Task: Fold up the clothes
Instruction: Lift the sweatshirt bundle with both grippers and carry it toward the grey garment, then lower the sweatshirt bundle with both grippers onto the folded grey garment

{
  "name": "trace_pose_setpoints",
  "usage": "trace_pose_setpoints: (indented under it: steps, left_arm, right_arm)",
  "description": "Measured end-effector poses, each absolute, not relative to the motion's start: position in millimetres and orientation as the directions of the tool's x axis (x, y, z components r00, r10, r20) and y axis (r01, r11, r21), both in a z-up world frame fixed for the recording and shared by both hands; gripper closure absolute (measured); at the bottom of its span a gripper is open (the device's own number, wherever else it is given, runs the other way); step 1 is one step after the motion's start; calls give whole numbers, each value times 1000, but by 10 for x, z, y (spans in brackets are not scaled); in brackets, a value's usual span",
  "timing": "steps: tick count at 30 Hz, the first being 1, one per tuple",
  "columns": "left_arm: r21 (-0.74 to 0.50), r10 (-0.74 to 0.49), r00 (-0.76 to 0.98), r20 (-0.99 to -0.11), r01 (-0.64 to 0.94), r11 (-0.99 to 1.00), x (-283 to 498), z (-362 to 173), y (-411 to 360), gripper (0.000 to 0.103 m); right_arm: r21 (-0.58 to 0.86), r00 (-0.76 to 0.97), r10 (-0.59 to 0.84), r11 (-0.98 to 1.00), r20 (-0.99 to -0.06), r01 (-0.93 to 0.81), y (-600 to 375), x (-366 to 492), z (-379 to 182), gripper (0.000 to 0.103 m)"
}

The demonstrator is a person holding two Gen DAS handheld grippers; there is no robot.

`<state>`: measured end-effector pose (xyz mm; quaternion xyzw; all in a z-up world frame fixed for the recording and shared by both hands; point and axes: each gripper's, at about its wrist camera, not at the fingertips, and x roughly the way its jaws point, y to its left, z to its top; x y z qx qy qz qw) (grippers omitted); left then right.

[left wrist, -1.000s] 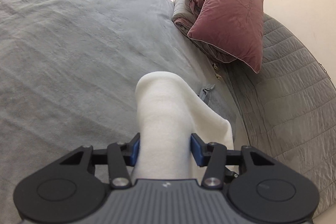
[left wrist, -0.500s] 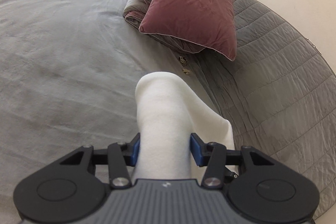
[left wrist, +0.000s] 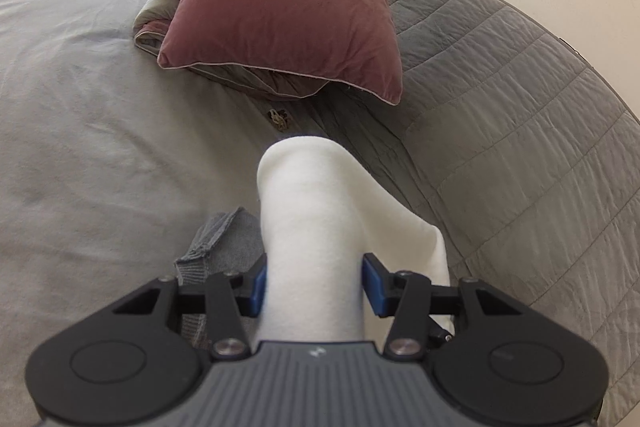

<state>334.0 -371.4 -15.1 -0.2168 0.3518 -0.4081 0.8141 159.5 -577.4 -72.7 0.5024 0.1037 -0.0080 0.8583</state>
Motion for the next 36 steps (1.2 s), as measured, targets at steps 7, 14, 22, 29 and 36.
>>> trace_pose_setpoints:
  steps: [7,14,22,29,36]
  left_arm:
    - [-640,-821,403,-404,516,569,3596,-535,-4021,54]
    - [-609,-813,480,-328,551,571,3602,-1018,-4034,37]
    - [-355,-724,663,-191,641,681,3333,-670,-3947,40]
    - [-170,-727,648,-228,708,685,3419,-514,-4351,50]
    - [-39,-697,664,-270,716,697,3442,-650,-4527,54]
  right_arm:
    - [844,980,32,514,-199,154,-6037,1727,-957,60]
    - [734,972,-60,646,-228,212,-5981,1784,-1252,56]
    - [521,956,-181,806,-231,279,-5687,1756,-1076,43]
    - [340,922,-342,858,-183,386,-5555,1756,-965,34]
    - [162,926,-374,912,-49,377,-5419,1721,-889,69]
